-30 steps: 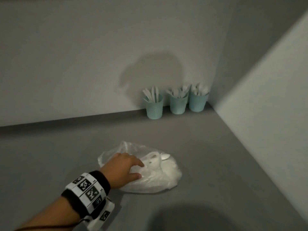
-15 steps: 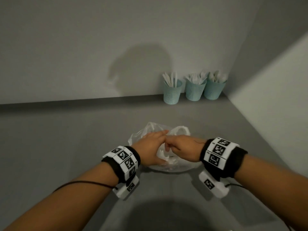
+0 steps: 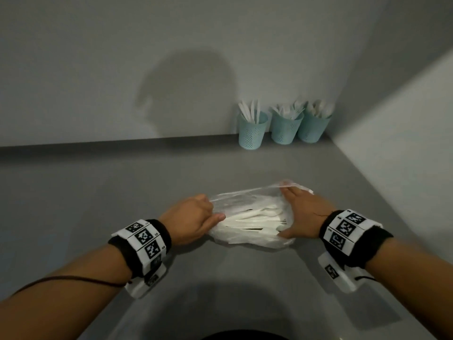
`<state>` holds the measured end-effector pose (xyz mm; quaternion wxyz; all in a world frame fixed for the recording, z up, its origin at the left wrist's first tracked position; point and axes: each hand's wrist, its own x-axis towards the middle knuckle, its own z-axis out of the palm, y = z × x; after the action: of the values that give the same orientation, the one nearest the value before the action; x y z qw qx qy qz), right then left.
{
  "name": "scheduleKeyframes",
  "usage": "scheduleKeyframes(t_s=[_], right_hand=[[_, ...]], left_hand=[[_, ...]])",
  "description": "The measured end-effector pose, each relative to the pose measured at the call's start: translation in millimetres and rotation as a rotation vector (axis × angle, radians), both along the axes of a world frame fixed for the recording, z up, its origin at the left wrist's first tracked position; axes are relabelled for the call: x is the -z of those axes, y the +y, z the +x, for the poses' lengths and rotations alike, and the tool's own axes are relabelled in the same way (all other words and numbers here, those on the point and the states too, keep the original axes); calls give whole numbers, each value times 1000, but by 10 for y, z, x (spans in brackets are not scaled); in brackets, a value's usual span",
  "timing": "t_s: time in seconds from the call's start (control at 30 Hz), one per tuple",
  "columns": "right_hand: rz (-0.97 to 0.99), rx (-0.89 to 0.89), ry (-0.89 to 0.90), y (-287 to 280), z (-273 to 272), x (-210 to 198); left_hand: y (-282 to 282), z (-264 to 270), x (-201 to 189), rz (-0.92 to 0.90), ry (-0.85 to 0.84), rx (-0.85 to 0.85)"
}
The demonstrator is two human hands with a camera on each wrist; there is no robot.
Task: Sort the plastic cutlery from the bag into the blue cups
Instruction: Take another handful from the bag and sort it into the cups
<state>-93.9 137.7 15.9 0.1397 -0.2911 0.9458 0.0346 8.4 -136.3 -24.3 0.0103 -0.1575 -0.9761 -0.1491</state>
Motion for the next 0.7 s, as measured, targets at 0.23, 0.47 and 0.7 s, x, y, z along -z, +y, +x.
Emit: scheduleKeyframes(t_s=[0.23, 0.47, 0.7], right_hand=[[-40, 19, -22, -2, 139, 178], [-112, 14, 6, 25, 202, 201], [-179, 42, -74, 31, 73, 164]], left_hand=[[205, -62, -146, 70, -184, -60], [758, -332, -228, 83, -272, 37], [736, -543, -17, -186, -381, -41]])
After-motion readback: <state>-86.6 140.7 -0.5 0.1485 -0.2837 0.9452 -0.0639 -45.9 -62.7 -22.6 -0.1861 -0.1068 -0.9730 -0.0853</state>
